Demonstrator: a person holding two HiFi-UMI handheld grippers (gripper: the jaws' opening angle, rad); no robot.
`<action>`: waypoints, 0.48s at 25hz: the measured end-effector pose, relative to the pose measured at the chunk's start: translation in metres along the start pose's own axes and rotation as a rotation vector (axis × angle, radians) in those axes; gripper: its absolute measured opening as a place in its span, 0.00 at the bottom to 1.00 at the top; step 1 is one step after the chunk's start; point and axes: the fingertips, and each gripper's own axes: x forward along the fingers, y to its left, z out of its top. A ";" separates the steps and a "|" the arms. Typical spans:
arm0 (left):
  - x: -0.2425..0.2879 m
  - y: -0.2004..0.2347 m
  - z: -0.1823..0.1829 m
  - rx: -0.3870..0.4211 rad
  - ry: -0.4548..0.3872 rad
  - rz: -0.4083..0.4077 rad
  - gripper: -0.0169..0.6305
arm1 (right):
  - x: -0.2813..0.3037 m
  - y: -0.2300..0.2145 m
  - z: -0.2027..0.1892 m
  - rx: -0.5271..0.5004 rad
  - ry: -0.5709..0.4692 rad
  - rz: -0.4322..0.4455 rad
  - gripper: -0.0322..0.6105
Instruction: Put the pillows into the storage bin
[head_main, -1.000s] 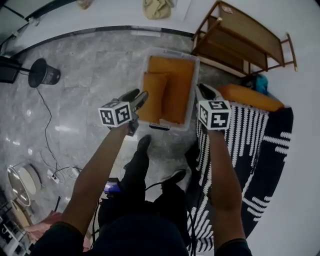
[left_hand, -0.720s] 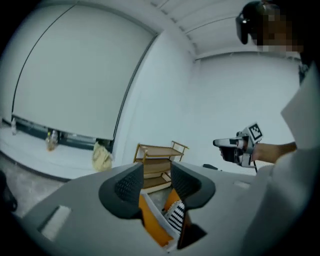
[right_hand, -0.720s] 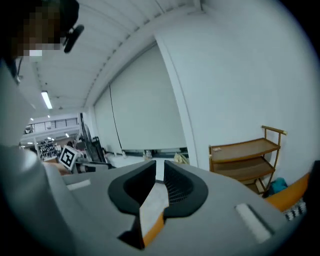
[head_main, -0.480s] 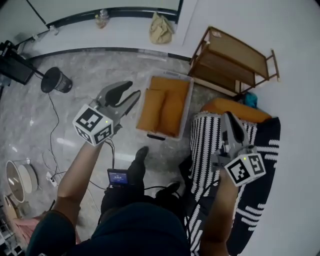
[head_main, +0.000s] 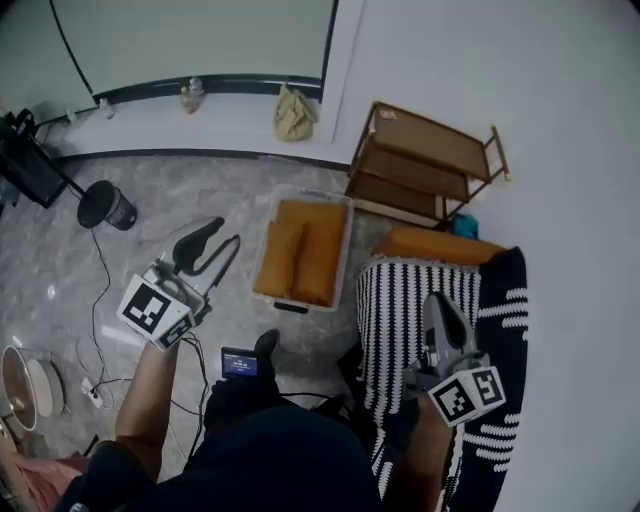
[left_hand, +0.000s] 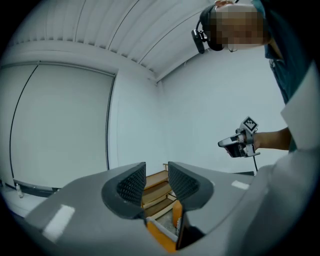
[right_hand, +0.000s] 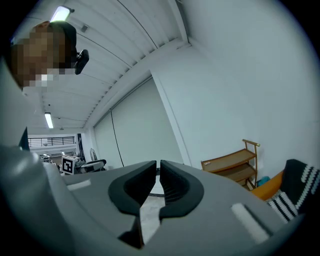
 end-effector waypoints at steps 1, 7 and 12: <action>-0.003 -0.007 0.005 0.002 -0.005 0.001 0.23 | -0.012 0.000 0.002 -0.006 -0.004 -0.005 0.10; -0.012 -0.057 0.025 -0.007 0.018 -0.007 0.23 | -0.079 -0.008 0.014 -0.029 -0.029 -0.036 0.10; -0.015 -0.099 0.044 0.017 -0.056 -0.018 0.23 | -0.131 -0.021 0.018 -0.039 -0.036 -0.059 0.10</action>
